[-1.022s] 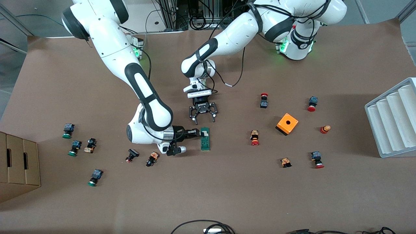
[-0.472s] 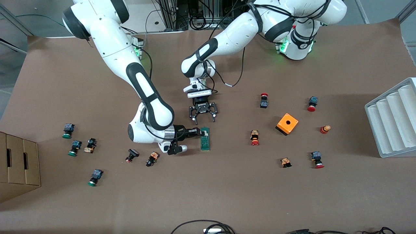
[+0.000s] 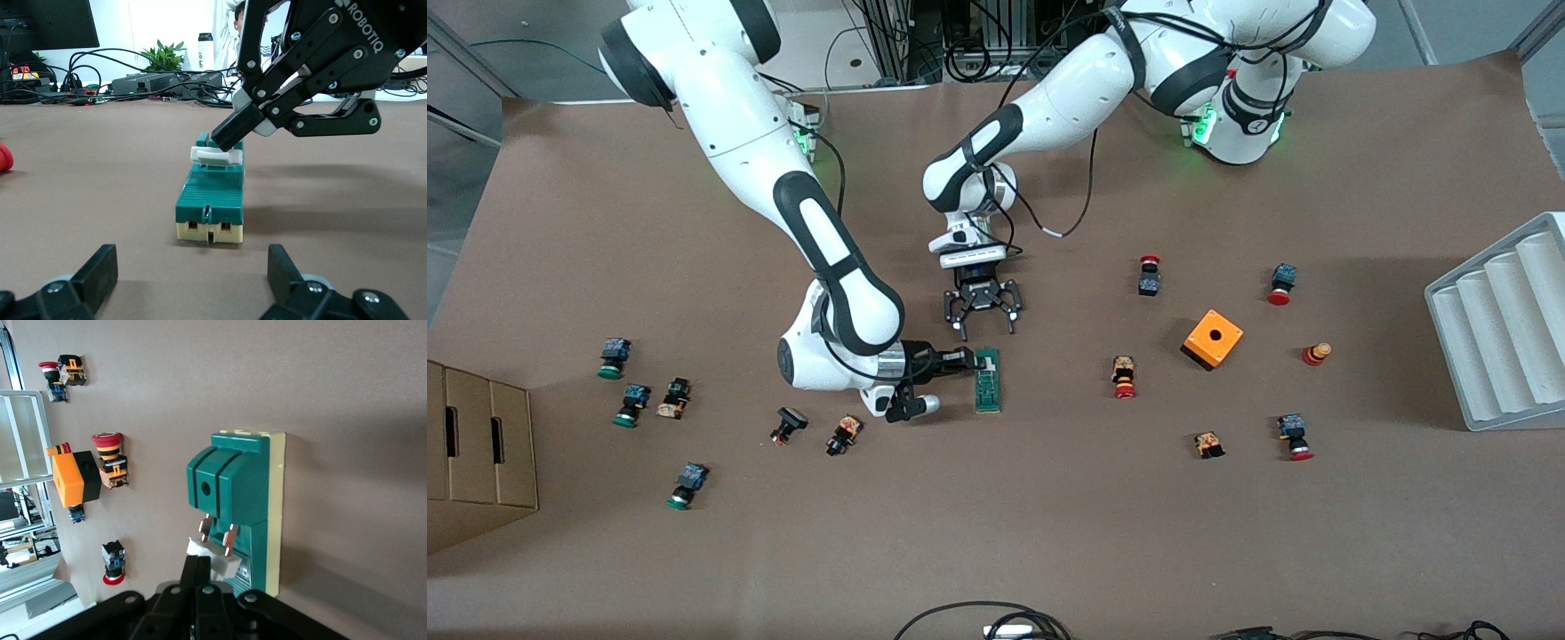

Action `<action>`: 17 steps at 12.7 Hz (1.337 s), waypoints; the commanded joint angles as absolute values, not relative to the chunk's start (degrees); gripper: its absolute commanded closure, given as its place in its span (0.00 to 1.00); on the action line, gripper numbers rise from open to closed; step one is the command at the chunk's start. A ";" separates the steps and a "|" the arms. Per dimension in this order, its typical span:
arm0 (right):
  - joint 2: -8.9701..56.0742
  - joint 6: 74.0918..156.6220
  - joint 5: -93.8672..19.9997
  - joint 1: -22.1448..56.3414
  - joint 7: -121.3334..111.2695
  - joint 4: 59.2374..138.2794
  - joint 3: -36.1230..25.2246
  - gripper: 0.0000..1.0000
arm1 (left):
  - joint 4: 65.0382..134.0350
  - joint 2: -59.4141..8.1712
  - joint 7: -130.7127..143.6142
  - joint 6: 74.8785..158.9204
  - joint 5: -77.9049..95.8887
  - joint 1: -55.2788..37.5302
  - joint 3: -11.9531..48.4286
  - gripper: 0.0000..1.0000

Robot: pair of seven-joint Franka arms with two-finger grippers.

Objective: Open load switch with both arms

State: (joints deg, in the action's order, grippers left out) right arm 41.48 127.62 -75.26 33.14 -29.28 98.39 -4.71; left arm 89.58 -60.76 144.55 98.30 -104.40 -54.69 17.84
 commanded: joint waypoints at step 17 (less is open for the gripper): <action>32.88 125.16 -76.20 33.84 -19.34 100.72 -4.31 0.09 | 87.19 -63.28 144.32 99.23 -104.24 -55.28 17.67 0.00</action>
State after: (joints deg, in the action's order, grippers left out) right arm 36.03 126.26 -75.26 33.44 -21.05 98.74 -3.95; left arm 89.57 -60.76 144.55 98.30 -104.39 -54.69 17.84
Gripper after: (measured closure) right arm 0.731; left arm 0.000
